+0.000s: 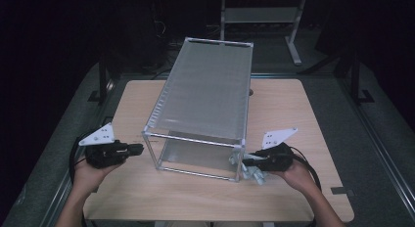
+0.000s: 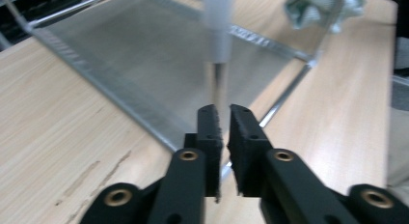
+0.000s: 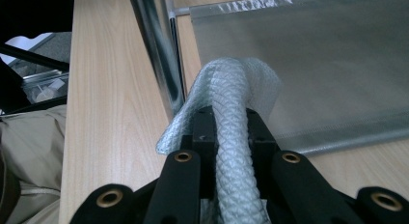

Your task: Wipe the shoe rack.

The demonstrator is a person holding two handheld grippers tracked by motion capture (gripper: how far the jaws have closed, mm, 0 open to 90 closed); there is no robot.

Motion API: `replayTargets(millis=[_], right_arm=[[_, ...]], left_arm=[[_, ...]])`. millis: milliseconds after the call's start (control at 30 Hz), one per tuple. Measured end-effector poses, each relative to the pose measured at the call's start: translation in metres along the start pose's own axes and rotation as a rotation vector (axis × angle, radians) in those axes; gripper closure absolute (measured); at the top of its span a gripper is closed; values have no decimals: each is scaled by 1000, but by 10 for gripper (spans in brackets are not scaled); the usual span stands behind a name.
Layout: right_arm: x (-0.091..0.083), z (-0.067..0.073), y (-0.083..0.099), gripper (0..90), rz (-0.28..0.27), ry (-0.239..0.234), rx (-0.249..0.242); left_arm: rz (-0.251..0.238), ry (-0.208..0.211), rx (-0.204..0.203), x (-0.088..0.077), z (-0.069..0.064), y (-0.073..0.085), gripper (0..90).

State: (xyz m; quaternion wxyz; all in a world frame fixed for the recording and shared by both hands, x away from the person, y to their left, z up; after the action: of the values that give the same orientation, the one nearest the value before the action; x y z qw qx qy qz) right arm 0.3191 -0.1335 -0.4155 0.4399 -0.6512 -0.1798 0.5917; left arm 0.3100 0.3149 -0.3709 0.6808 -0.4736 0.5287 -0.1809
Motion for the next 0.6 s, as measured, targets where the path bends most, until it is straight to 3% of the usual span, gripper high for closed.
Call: replayTargets(millis=[100,200,467,600], right_arm=[[2,0,-1,789,-2,-2,-4],[3,2,-1,789,-3,-7,-7],[0,5,-1,790,-11,-15,-16],[3,9,-1,790,-19,-28,-15]], left_arm=[[8,39,20,7,-9,-2,855],[34,46,30,18,-11,-6,848],[58,31,37,30,-2,-13,856],[61,15,19,29,6,-13,860]])
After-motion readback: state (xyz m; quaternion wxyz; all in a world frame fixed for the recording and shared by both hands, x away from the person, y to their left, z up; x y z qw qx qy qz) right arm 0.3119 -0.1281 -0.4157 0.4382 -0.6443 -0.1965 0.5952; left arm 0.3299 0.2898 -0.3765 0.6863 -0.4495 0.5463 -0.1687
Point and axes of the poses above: each handheld gripper's, and its own axes: x roughly forward along the jaws, y roughly out of its underside, z roughly to its left, the point moved 3 cm from there along x, roughly forward along the jaws
